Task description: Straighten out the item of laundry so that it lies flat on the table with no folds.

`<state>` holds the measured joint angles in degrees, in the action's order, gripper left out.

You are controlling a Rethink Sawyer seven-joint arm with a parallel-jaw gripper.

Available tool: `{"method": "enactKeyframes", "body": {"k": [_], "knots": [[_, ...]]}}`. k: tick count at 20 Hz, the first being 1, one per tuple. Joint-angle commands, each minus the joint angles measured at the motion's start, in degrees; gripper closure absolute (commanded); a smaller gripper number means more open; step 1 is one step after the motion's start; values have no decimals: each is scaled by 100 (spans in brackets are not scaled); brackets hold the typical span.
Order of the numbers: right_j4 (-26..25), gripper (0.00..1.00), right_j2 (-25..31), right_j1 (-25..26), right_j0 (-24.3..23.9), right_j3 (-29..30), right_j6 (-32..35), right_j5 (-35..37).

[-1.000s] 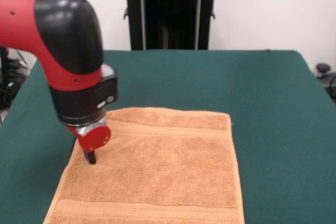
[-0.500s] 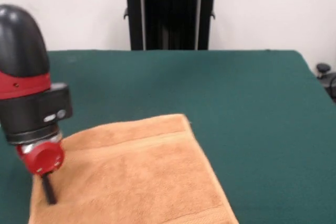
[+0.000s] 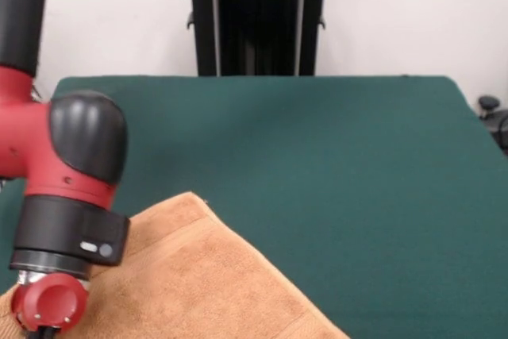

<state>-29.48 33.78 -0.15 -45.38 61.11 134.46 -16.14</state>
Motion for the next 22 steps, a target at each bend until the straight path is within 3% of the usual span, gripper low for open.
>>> {"method": "enactKeyframes", "body": {"k": [1,11,16,19,22], "knots": [[-18,100,-621,1173,493,139,-19,1378],[378,100,-991,897,717,161,-219,2032],[874,100,-2021,517,1341,470,328,1966],[1213,100,-2736,268,1744,937,701,1406],[1231,100,-3026,40,1913,1170,550,1351]]}}
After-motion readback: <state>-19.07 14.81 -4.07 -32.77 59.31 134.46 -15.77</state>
